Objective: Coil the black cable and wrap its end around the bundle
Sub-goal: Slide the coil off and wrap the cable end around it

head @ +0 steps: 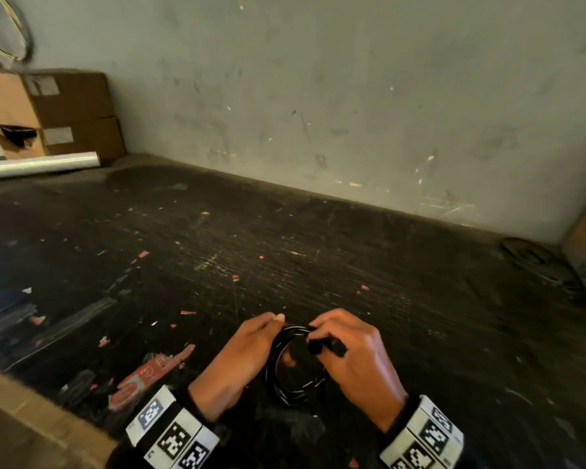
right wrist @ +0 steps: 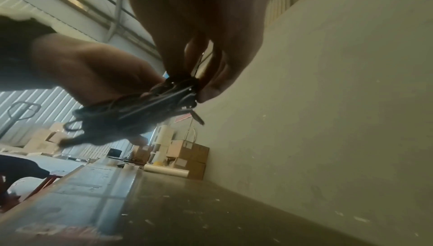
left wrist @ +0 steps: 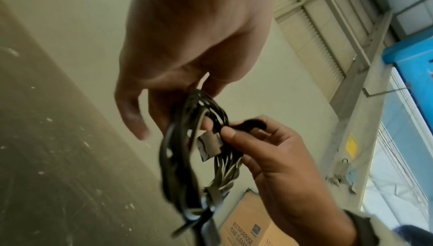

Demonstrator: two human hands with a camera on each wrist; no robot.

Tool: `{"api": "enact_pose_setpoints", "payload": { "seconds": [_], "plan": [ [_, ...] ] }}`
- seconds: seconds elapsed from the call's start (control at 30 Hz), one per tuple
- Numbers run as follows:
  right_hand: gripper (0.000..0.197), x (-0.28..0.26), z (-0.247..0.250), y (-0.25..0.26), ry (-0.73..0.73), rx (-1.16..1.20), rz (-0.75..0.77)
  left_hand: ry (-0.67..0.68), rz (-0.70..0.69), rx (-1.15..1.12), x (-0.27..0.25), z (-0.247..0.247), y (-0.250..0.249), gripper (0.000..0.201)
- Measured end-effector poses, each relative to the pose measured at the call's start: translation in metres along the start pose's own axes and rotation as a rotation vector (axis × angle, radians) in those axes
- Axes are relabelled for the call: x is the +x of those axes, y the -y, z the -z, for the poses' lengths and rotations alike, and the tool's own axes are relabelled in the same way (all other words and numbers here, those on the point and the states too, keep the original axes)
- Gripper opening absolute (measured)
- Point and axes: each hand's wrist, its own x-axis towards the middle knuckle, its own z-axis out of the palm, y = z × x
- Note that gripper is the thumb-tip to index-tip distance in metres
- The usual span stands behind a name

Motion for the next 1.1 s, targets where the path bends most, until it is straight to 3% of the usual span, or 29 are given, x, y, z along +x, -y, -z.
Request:
{"api": "enact_pose_setpoints", "payload": {
  "seconds": [0.13,0.27,0.4,0.63,0.8,1.1],
  "plan": [
    [0.011,-0.002,-0.007,-0.002,-0.053,-0.043,-0.013,-0.053,-0.016,-0.205,-0.008,-0.005,0.012,0.031],
    [0.008,0.002,-0.008,0.002,0.096,-0.02,-0.02,-0.111,-0.073,-0.198,-0.007,-0.008,0.018,0.028],
    [0.006,0.007,-0.005,0.005,0.283,-0.042,0.035,-0.064,-0.109,-0.125,-0.007,-0.005,0.016,0.027],
    [0.007,0.004,-0.012,-0.001,0.204,-0.09,0.109,-0.101,-0.075,-0.149,-0.001,-0.009,0.02,0.021],
    [0.015,0.0,-0.011,-0.004,0.218,-0.128,0.141,-0.006,0.02,-0.168,0.005,-0.007,0.025,0.029],
    [0.025,-0.002,-0.002,-0.008,0.204,-0.21,0.132,-0.099,-0.09,-0.32,0.008,-0.009,0.025,0.017]
  ]
}}
